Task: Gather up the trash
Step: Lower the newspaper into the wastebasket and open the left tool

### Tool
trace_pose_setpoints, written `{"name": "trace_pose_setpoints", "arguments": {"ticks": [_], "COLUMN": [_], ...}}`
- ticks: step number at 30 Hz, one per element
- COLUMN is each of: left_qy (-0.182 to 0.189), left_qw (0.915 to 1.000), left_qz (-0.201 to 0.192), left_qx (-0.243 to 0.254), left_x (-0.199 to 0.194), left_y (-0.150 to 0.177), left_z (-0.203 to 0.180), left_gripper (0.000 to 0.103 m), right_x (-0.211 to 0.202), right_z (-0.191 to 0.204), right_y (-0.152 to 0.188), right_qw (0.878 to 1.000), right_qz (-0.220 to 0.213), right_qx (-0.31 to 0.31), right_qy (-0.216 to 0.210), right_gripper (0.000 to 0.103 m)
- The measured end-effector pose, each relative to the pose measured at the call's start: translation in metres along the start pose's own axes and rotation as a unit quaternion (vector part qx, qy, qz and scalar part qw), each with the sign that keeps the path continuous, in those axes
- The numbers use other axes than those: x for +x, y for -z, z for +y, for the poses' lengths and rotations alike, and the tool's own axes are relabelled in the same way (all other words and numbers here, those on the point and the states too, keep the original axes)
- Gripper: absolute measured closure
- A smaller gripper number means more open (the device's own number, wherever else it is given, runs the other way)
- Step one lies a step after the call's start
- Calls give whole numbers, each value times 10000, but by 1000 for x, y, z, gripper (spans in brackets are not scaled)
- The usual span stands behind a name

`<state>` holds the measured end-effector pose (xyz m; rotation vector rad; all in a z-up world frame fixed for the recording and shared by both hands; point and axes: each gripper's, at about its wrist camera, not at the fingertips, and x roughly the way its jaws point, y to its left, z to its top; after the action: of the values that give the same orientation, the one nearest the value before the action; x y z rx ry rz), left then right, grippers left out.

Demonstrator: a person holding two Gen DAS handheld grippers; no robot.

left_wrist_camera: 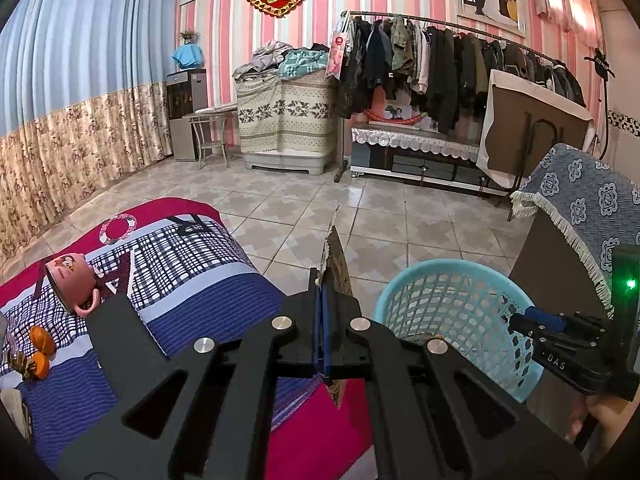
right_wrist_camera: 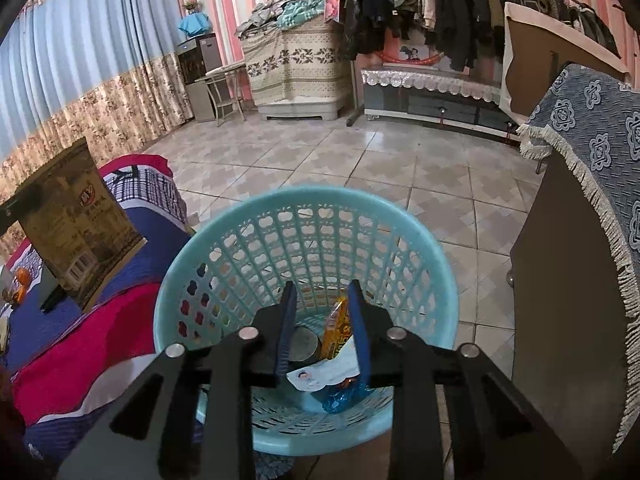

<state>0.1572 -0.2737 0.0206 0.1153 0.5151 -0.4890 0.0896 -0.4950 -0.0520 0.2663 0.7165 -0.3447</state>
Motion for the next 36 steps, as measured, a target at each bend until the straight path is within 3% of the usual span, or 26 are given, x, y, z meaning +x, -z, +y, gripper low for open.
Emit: {"name": "trace_pose_setpoints", "arguments": {"ticks": [1, 2, 9, 17, 22, 29, 31, 33, 36], "left_qy": [8, 18, 140, 331, 482, 635, 626, 545, 306], "left_qw": [10000, 10000, 9998, 9993, 9982, 9968, 9959, 9956, 9961], "left_qz": [-5, -6, 87, 125, -117, 108, 301, 433, 453], "left_qx": [11, 26, 93, 126, 327, 475, 581, 627, 695], "left_x": [1, 2, 18, 29, 21, 42, 55, 64, 68], "left_y": [0, 1, 1, 0, -12, -3, 3, 7, 13], "left_z": [0, 0, -9, -27, -52, -79, -84, -86, -83], "left_gripper": [103, 103, 103, 103, 103, 102, 93, 55, 34], "right_x": [-1, -2, -4, -1, -5, -13, -13, -11, -10], "right_z": [-1, -3, -15, -18, -26, -38, -43, -45, -45], "right_y": [0, -1, -2, -2, 0, -1, -1, -1, -1], "right_qw": [10000, 9999, 9989, 9982, 9961, 9919, 9915, 9913, 9912], "right_qz": [-34, -70, -187, -189, -296, -503, -491, -464, -454], "right_qx": [26, 54, 389, 519, 707, 953, 1027, 1072, 1095], "right_qy": [41, 57, 163, 215, 431, 672, 632, 607, 586], "right_gripper": [51, 46, 38, 36, 26, 15, 15, 15, 15]}}
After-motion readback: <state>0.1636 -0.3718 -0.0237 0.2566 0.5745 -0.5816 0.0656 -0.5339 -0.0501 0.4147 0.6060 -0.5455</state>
